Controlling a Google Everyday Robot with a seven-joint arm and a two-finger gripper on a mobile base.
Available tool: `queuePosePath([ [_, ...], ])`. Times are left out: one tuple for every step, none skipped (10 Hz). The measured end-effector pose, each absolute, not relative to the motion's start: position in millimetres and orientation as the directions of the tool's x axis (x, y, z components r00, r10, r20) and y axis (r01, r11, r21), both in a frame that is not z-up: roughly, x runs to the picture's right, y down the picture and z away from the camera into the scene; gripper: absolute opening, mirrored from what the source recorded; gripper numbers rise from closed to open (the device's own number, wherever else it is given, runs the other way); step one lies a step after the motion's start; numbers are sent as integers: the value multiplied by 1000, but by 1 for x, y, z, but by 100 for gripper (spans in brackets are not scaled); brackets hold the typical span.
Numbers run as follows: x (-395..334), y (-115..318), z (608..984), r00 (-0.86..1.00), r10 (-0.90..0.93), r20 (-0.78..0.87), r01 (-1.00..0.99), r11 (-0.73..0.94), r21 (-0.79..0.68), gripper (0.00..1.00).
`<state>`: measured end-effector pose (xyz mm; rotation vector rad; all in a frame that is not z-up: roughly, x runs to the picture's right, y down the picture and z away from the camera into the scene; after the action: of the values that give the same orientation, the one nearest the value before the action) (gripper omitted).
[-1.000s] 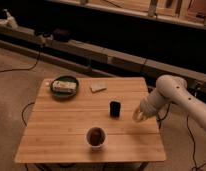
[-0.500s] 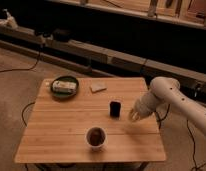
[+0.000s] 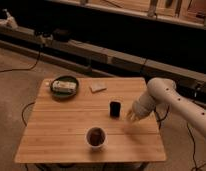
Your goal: Knock the eraser over
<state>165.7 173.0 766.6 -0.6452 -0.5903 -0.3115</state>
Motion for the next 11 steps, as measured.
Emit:
queuePosePath([
  [166, 174, 768, 793, -88, 603, 445, 759, -475, 0],
  [166, 174, 768, 793, -84, 604, 444, 758, -478, 0],
  [166, 175, 770, 791, -80, 607, 445, 756, -481, 0],
  [166, 175, 771, 789, -78, 610, 447, 753, -482, 0],
  [166, 177, 772, 787, -74, 613, 449, 751, -485, 0],
  [166, 179, 773, 785, -71, 616, 451, 746, -489, 0],
  [166, 180, 775, 783, -68, 618, 454, 742, -493, 0],
  [167, 181, 777, 783, -66, 619, 455, 739, -497, 0],
  [167, 182, 778, 783, -64, 619, 455, 737, -500, 0],
  [167, 183, 780, 782, -62, 620, 457, 734, -502, 0],
  [167, 184, 782, 782, -62, 620, 458, 732, -505, 0],
])
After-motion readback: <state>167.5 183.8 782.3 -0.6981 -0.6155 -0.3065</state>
